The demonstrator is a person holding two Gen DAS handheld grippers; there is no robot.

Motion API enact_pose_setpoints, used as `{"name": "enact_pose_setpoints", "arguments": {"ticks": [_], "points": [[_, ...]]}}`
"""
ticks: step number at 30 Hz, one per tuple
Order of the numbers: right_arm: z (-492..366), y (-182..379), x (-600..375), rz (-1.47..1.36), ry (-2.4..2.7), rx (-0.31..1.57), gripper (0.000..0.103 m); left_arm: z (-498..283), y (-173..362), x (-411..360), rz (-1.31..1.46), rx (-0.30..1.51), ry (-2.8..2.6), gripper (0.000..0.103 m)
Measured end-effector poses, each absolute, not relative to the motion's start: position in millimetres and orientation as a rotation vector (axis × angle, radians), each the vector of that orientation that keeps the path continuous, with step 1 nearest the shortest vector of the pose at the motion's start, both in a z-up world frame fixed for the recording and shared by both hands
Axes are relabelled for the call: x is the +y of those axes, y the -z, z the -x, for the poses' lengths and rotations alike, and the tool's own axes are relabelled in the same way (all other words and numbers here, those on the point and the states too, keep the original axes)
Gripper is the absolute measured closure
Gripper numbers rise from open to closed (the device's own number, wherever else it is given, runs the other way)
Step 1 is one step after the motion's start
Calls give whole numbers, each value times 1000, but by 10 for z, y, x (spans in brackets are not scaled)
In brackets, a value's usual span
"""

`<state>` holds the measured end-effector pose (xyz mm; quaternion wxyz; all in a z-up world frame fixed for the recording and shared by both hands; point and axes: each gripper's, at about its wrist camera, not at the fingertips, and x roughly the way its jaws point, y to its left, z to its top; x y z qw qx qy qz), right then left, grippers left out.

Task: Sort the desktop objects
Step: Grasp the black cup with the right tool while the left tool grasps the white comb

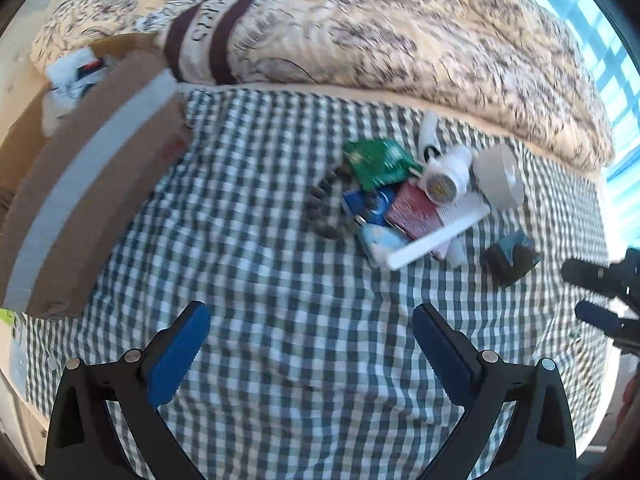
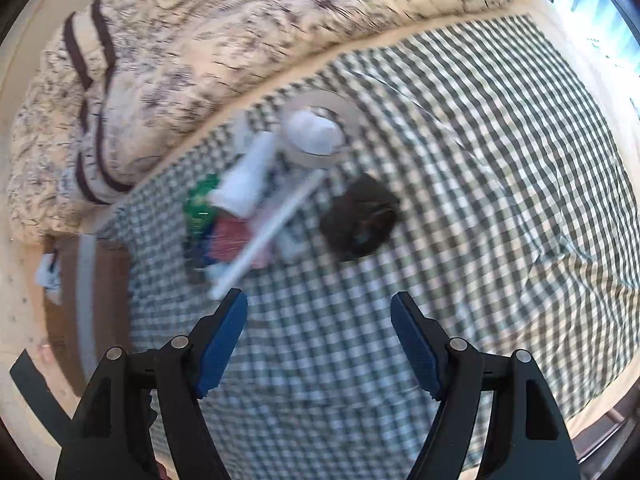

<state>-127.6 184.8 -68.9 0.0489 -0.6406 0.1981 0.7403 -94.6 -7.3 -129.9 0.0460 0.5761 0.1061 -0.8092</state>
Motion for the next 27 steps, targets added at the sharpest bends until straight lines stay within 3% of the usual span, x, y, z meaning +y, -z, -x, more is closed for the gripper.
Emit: {"name": "enact_pose_setpoints", "arguments": {"ticks": [9,20,22,27], "points": [[1485,1197,2095,1942,-2130,799,29,1201,1445,308,-1725,56,2622,0],[1809,1671,2251,1878,-1950,907,29,1685,1751,676,-1751,-76,2700,0],[1877,1766,2274,1888,-1933,896,37,1745,1775,753,-1757,-97,2712,0],[1890,1827,2297,1883,-1921,893,40,1848,1821,977,-1773,-144,2782,0]]}}
